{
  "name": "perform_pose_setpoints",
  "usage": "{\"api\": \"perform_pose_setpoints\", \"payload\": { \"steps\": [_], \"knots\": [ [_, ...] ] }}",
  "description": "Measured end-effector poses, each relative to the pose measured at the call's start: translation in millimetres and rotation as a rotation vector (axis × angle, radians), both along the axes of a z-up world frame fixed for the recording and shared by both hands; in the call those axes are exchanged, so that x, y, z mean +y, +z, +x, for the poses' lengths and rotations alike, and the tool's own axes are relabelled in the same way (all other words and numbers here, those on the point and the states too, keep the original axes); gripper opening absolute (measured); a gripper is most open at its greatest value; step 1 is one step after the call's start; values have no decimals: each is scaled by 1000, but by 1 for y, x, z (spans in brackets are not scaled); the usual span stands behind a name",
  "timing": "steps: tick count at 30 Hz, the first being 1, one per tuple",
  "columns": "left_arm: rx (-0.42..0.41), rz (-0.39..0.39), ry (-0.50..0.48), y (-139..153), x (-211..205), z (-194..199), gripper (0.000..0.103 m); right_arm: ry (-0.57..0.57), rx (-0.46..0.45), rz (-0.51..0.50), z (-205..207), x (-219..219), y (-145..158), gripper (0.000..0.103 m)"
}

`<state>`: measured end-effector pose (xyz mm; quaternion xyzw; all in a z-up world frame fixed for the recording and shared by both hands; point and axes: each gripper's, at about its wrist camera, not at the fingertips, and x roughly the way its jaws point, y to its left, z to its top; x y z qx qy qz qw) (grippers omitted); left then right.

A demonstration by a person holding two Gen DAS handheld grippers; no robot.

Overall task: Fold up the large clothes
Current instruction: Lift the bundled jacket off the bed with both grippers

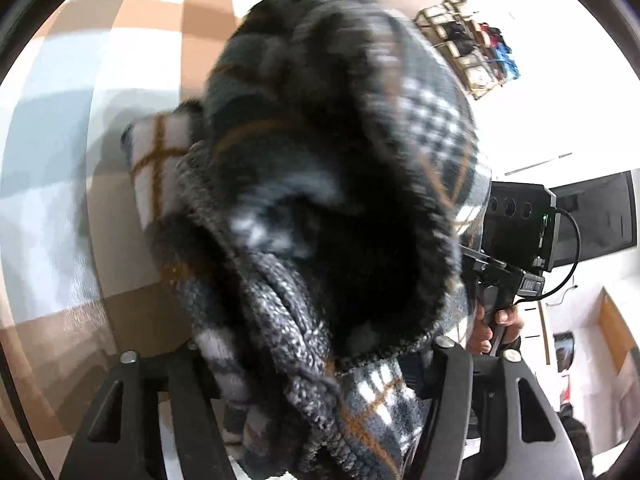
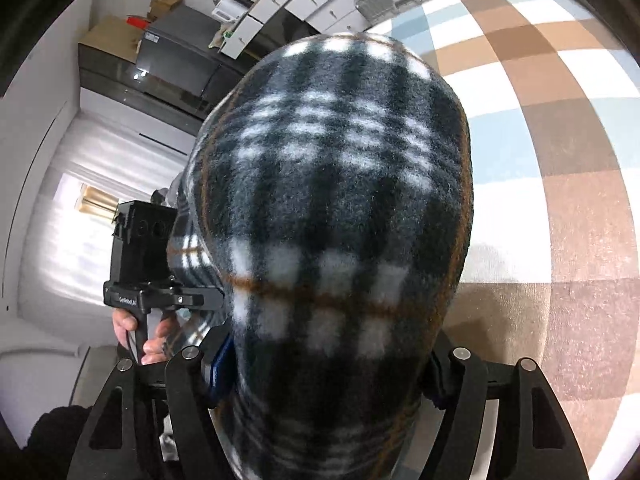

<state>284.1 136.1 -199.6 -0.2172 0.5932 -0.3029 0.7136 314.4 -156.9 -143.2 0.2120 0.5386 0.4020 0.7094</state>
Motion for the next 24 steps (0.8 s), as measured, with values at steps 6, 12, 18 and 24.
{"api": "perform_pose_setpoints", "payload": {
  "steps": [6,12,18,24],
  "knots": [
    [-30,-52,25,15,14,-4,49,-35,-104,40,-14,3,33,70],
    [-100,-44,43,47,29,-13,49,-27,-175,62,-19,22,67,69],
    [-179,6,99,99,70,-8,49,10,-213,117,-4,67,104,69],
    [-191,48,206,138,159,-4,49,58,-203,193,23,147,124,70]
  ]
}}
